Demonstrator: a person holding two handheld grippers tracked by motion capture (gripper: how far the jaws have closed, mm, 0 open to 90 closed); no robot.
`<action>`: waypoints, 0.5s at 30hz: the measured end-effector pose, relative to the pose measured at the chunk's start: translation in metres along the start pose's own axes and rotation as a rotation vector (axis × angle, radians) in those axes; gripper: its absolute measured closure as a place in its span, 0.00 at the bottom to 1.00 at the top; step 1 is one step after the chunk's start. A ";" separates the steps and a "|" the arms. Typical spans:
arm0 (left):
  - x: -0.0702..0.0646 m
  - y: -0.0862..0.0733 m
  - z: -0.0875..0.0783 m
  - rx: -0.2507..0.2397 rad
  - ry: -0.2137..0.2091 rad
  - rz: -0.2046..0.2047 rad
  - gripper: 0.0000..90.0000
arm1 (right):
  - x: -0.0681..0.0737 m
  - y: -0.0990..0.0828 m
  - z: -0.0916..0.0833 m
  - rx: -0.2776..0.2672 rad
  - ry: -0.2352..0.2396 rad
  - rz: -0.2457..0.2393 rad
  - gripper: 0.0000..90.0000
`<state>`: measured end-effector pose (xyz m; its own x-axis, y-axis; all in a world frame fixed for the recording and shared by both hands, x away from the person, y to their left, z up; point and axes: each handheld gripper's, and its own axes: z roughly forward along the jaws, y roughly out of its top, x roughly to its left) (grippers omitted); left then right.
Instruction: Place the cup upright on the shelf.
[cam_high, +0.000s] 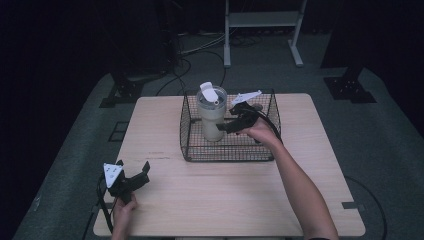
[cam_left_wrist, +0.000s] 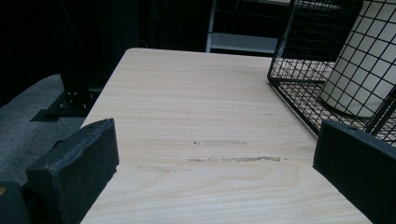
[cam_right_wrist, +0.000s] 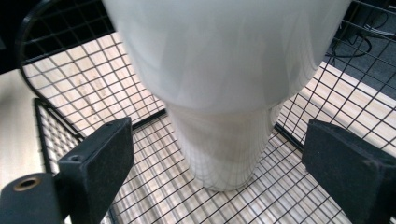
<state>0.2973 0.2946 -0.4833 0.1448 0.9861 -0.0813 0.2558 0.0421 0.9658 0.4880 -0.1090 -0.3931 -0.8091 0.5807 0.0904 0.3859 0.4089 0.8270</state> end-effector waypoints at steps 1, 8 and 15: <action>0.000 0.000 0.000 0.000 0.000 0.001 0.00 | 0.001 0.000 -0.002 -0.003 -0.003 0.000 0.10; 0.000 0.000 0.000 0.001 -0.003 -0.001 0.00 | 0.007 0.001 -0.014 0.007 -0.006 0.014 0.10; 0.001 0.000 0.001 0.002 0.001 -0.007 0.00 | 0.011 0.001 -0.029 -0.009 -0.037 0.006 0.10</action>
<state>0.2980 0.2953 -0.4835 0.1419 0.9860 -0.0878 0.2587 0.0486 0.9647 0.4667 -0.1227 -0.3750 -0.7899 0.6086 0.0753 0.3868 0.3992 0.8312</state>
